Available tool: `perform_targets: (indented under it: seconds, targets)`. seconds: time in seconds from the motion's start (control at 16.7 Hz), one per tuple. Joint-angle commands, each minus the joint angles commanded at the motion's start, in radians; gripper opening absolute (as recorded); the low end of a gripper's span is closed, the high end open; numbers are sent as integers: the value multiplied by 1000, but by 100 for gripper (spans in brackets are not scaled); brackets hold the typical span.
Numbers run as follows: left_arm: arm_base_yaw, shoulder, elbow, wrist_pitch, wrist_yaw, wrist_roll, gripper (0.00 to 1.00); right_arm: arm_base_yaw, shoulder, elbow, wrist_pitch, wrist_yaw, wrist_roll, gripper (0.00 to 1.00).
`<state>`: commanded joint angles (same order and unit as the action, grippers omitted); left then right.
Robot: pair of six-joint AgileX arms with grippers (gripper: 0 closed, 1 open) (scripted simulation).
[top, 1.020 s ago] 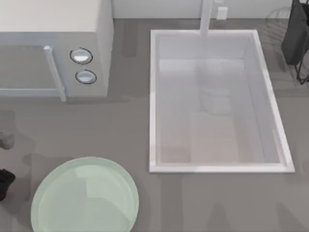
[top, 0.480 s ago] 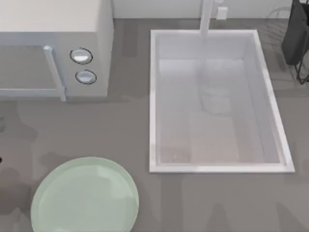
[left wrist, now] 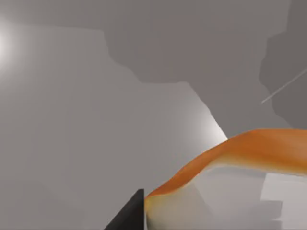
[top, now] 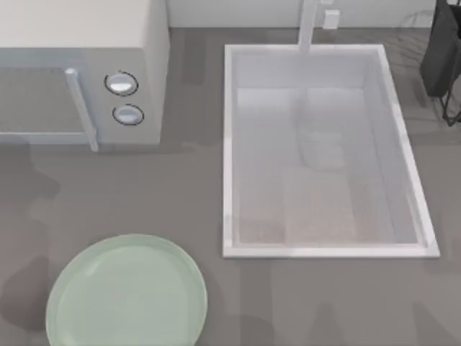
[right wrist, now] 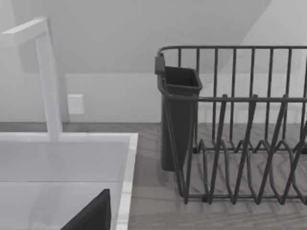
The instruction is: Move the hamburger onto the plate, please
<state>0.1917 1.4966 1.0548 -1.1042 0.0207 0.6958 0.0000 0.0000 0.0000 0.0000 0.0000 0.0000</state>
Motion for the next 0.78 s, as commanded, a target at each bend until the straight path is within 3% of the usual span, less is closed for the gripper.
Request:
perform_targets:
  seconds: [0.36,0.54,0.78]
  targets:
    - [-28,12,-16,-12,-5,-83,0,0,0,0,0,0,0,100]
    - [-89,26,-40,-39,-12,-264,0,0,0,0,0,0,0,100]
    - [-204,52,-80,-86,-27,-646,0,0,0,0,0,0,0,100]
